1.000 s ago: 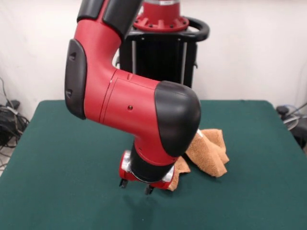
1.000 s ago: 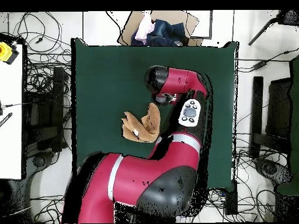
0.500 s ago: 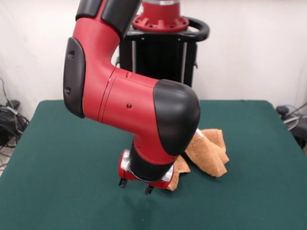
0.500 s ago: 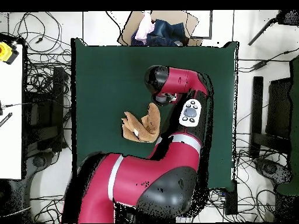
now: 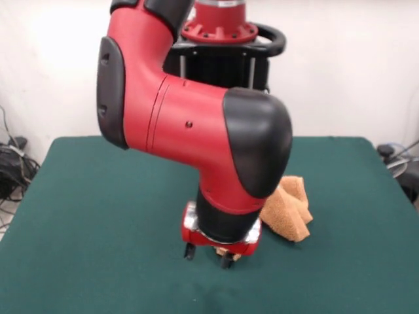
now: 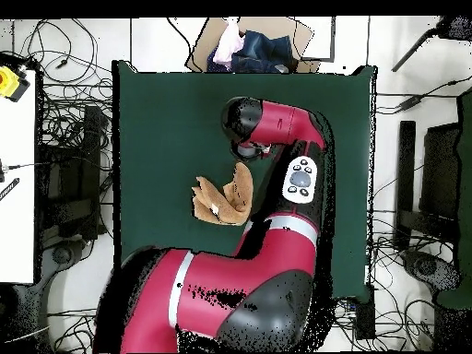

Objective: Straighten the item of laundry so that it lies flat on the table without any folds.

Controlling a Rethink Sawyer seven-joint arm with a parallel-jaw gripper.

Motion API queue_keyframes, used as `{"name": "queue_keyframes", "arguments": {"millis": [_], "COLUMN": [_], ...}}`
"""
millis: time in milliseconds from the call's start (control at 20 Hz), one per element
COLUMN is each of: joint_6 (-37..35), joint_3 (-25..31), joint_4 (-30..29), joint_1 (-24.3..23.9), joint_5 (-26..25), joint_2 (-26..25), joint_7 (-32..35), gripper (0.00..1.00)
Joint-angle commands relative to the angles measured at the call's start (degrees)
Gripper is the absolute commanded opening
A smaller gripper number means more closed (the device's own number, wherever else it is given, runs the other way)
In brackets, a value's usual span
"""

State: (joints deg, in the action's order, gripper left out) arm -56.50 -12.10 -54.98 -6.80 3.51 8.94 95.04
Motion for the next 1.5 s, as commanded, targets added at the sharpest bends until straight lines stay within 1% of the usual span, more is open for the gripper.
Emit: {"name": "queue_keyframes", "arguments": {"millis": [50, 150, 300, 450, 700, 750, 800, 900, 950, 1150, 1500], "joint_6": [5.03, 5.15, 2.25, -1.97, -3.27, -2.93, -0.83, 3.87, 4.68, 1.33, 7.39], "joint_3": [10.05, 10.71, 10.4, 8.76, 7.14, 6.86, 6.83, 6.85, 6.89, 5.19, 4.85], "joint_4": [-12.79, -14.29, -15.39, -14.21, -12.99, -12.82, -12.41, -14.35, -16.2, -20.52, -24.79], "joint_1": [0.32, 0.09, 0.3, 0.78, 0.39, 0.38, 0.27, 0.21, 0.17, 0.92, 1.41], "joint_5": [4.37, 4.88, 4.56, 3.05, 0.99, 0.79, 0.77, 0.64, 0.65, -0.2, -1.99], "joint_2": [4.96, 5.99, 6.58, 5.35, 3.12, 2.82, 2.4, 3.55, 4.93, 9.24, 9.23], "joint_7": [6.08, 5.94, 5.45, 5.81, 5.39, 5.6, 6.09, 6.53, 6.25, 5.3, 5.83], "gripper": [1.0, 1.0, 1.0, 1.0, 1.0, 1.0, 1.0, 1.0, 1.0, 1.0, 1.0]}}
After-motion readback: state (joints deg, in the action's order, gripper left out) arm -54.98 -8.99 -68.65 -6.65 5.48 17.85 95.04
